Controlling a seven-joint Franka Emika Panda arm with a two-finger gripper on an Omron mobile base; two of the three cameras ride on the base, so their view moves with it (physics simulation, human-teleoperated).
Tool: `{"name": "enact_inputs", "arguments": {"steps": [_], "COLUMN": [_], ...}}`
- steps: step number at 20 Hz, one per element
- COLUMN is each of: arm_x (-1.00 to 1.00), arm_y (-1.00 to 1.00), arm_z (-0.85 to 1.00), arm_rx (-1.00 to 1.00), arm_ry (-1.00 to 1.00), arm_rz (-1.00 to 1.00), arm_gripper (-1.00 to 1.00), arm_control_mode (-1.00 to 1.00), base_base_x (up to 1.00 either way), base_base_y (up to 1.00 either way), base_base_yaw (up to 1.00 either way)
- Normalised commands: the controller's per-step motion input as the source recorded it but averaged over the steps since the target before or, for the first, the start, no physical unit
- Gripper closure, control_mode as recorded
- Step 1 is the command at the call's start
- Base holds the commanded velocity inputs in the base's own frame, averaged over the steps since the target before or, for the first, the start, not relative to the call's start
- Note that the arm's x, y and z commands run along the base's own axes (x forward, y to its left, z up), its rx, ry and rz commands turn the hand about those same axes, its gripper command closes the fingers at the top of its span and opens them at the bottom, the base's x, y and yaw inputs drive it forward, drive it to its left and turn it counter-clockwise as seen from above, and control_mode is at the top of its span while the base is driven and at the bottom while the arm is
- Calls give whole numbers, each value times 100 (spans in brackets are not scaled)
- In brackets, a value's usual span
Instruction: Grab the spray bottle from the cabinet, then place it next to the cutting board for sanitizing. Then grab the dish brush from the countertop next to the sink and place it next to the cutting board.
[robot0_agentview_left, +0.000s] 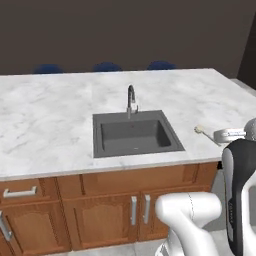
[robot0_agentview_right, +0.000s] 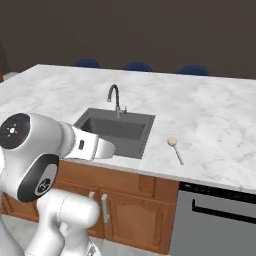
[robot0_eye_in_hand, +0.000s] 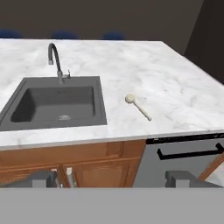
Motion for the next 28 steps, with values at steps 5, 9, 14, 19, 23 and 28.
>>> {"name": "enact_inputs", "arguments": {"steps": [5,9,14,19,23,28], "arm_x": [0,0,0,10,41,43], "arm_y": [0,0,0,-16,-37,-32], "arm_z": [0,0,0,-7,-35,-45], "arm_rx": [0,0,0,2,3,0], "arm_ry": [0,0,0,1,11,16], "arm_rz": [0,0,0,0,0,0], "arm_gripper": [-100,-100,-100,-100,-100,-100], "arm_control_mode": [100,100,100,-100,-100,-100], "base_base_x": [44,59,33,18,0,0], "base_base_y": [-34,-35,-40,-22,0,0], "base_base_yaw": [0,0,0,0,0,0]}}
